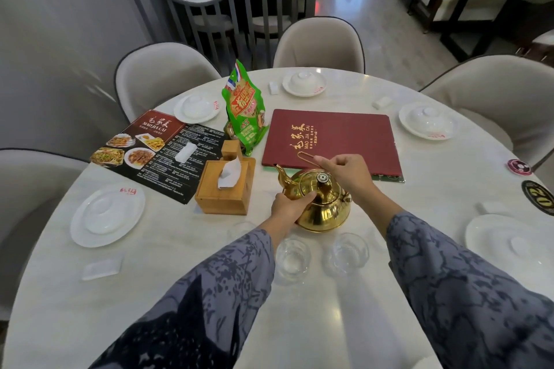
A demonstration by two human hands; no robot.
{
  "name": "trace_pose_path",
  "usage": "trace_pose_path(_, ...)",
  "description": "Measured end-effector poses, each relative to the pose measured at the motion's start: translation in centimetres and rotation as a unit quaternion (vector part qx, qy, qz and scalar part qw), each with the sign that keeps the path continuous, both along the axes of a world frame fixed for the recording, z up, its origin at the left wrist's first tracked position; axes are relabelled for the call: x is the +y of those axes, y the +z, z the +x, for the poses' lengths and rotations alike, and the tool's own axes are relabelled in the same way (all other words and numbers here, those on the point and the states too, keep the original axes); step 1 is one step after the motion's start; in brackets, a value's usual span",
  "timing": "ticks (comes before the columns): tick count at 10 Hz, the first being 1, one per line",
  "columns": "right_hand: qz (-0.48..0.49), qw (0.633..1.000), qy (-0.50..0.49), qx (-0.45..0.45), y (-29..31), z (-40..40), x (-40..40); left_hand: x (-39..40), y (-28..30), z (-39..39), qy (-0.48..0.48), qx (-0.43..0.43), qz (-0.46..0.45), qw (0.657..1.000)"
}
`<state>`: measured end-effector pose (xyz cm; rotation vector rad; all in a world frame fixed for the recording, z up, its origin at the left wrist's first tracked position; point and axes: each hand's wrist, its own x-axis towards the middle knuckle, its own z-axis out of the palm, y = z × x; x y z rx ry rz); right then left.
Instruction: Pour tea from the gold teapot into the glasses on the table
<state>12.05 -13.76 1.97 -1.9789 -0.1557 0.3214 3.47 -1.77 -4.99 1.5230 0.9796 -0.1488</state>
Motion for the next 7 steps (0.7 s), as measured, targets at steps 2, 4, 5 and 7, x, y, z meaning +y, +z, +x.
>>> trace_pose_path(2, -0.026, 1.000, 0.002, -0.012, -0.5, 1.0, 0.5, 1.1, -6.5, 2.6, 0.025, -0.009, -0.034, 0.999)
trace_pose_path(4, -0.041, 0.999, 0.012, -0.015, -0.3, 1.9, 0.7, 0.7, -3.0, 1.9, -0.001, -0.012, -0.050, 0.999)
trace_pose_path(5, -0.048, 0.998, 0.028, -0.012, -0.2, 2.0, 0.6, 0.8, -2.7, 1.7, -0.012, -0.018, -0.072, 0.997)
trace_pose_path(7, -0.082, 0.994, 0.045, -0.058, 0.4, 0.0, 0.2, 0.2, -0.2, -0.4, -0.033, -0.012, 0.016, 0.999)
